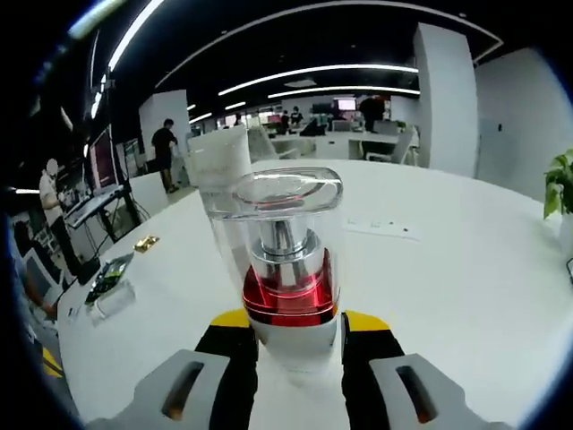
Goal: Arrange the skincare products in the storage area until every visible bottle or jar stands upright without overlapping.
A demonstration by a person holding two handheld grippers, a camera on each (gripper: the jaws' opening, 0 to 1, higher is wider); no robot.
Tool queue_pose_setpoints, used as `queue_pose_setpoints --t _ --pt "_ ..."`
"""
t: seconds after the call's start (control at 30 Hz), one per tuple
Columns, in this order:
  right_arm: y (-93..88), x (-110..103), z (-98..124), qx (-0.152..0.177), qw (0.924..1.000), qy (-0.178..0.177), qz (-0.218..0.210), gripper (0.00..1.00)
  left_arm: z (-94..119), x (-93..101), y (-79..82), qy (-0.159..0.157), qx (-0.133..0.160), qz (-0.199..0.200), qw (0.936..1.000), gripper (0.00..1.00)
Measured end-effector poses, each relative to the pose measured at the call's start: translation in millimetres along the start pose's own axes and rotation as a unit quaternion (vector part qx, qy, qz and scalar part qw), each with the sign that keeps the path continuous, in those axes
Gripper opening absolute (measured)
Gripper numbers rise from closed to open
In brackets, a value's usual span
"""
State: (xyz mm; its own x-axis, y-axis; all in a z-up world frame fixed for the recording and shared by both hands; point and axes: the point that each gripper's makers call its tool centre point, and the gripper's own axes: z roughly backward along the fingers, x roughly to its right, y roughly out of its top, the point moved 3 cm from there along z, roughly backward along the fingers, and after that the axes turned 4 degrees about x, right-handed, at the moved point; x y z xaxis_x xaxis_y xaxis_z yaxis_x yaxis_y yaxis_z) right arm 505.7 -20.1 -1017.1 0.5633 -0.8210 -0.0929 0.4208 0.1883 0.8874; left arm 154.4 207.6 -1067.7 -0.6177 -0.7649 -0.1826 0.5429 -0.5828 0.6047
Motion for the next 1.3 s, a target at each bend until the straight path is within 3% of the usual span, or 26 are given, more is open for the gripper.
queue_pose_setpoints --t 0.27,0.47,0.7,1.1,1.2,1.3 --pt "4.6 1.2 9.7 0.002 0.9977 0.056 0.039 0.41 -0.9 5.3 4.6 -0.01 0.003 -0.004 0.9999 0.0" --pt "-2.3 1.7 12.2 -0.009 0.996 0.074 0.049 0.41 -1.6 9.7 7.1 -0.017 0.003 -0.013 0.9998 0.0" --pt "4.4 0.3 24.3 -0.007 0.9913 0.111 0.07 0.51 -0.2 8.0 10.2 -0.012 0.005 -0.009 0.9999 0.0" --pt "17.2 13.2 42.7 0.004 0.9916 0.109 0.07 0.54 -2.1 10.6 10.3 -0.021 0.001 -0.012 0.9997 0.0" --pt "32.5 14.9 46.2 0.003 0.9907 0.108 0.082 0.55 -2.2 7.5 7.2 -0.017 -0.003 -0.002 0.9998 0.0" --pt "53.5 14.0 50.4 0.024 0.9906 0.106 0.083 0.55 -3.5 8.4 4.6 -0.018 -0.013 -0.003 0.9998 0.0"
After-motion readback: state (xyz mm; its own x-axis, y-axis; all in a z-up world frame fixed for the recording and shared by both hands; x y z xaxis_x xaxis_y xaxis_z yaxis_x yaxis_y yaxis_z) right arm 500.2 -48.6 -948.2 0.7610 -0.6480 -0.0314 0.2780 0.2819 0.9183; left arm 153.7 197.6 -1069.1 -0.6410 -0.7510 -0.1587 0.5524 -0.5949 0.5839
